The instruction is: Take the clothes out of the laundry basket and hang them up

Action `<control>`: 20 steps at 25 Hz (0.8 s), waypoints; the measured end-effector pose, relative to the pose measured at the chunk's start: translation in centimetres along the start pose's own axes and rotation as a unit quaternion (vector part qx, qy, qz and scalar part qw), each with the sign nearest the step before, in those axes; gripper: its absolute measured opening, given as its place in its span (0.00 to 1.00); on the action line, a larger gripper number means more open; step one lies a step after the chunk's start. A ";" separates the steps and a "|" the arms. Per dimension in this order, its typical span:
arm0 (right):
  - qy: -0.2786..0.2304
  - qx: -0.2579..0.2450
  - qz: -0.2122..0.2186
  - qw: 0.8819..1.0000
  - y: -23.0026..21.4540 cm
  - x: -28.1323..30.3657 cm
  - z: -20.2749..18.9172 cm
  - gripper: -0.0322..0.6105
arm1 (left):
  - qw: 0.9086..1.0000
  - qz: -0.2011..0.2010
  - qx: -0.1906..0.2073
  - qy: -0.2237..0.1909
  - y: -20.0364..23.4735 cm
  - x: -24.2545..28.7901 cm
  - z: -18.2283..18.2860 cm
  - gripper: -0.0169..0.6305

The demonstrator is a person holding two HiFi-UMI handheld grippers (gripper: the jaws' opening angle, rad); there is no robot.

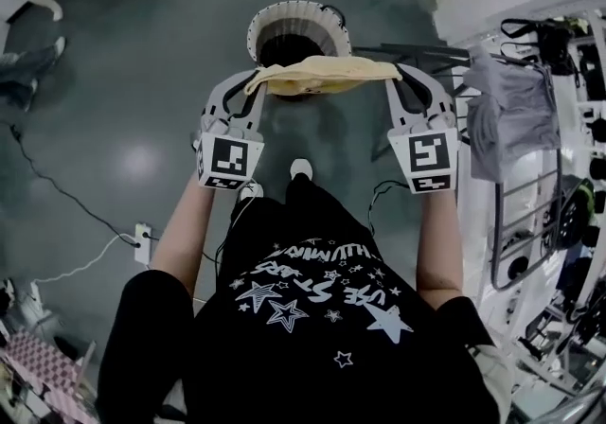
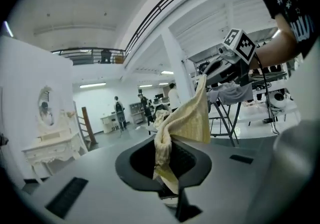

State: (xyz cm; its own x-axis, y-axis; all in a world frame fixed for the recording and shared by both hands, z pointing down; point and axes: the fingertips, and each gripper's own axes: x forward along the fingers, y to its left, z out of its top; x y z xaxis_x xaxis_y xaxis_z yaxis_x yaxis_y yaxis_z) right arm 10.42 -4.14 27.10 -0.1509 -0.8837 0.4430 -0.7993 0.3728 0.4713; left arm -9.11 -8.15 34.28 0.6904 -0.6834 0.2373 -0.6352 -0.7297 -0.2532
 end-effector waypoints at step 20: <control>0.039 0.113 -0.350 0.929 -0.5 -37.2 -2.5 0.11 | 0.909 -0.297 0.097 -0.275 -18.4 -8.8 26.2 0.10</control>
State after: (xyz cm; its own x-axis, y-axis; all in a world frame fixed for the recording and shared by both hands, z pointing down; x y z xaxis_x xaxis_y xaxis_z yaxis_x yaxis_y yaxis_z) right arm 17.85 29.30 12.26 0.4868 -0.8610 0.1471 -0.7895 -0.3616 0.4959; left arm 5.57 11.89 12.28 0.9943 -0.0156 -0.1050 -0.0572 -0.9117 -0.4068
